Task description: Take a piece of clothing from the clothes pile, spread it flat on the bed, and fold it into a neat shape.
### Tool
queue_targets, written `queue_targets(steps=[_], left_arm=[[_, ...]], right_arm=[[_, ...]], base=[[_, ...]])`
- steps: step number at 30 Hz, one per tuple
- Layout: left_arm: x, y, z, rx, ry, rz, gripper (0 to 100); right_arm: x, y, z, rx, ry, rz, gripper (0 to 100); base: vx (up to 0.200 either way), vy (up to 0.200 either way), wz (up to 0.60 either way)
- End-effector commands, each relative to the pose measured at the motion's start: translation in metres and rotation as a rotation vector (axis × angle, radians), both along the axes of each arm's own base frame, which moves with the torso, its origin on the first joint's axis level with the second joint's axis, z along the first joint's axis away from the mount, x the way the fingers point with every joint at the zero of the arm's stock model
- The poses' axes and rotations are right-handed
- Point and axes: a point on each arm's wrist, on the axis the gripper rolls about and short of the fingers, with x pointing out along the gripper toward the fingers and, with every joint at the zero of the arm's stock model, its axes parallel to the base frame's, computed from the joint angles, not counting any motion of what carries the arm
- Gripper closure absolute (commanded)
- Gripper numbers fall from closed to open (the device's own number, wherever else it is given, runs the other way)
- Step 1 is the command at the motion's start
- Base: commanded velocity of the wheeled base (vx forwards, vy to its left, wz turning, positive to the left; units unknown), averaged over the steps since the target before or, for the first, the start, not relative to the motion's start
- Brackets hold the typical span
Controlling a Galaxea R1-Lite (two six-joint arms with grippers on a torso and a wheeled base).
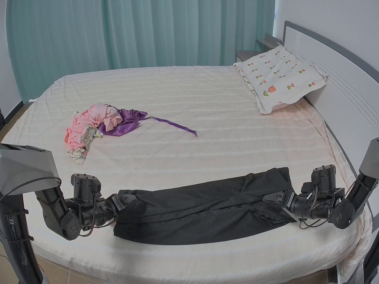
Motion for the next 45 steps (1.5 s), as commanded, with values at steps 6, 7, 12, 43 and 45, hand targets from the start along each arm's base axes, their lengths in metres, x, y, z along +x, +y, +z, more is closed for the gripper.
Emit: queue_targets(steps=[6,7,12,43,45], left_arm=[[-0.005,0.001,-0.003,0.029,0.016,0.026,0],[-0.005,0.001,-0.004,0.028,0.017,0.027,0],[-0.005,0.000,-0.007,0.024,0.029,0.025,0],[0.000,0.003,0.026,-0.044,-0.103,0.164,100],[0.000,0.003,0.028,-0.052,-0.126,0.165,100]], right_arm=[[-0.001,0.001,-0.001,-0.001,0.005,0.004,0],[-0.001,0.001,-0.001,-0.001,0.005,0.004,0],[0.000,0.001,-0.003,-0.004,0.009,0.004,0],[0.000,0.000,-0.001,0.000,0.001,-0.005,0],[0.002,-0.001,0.000,0.000,-0.002,-0.012,0]], base=[[0.000,0.000,0.00],[0.000,0.000,0.00],[0.000,0.000,0.00],[0.000,0.000,0.00],[0.000,0.000,0.00]])
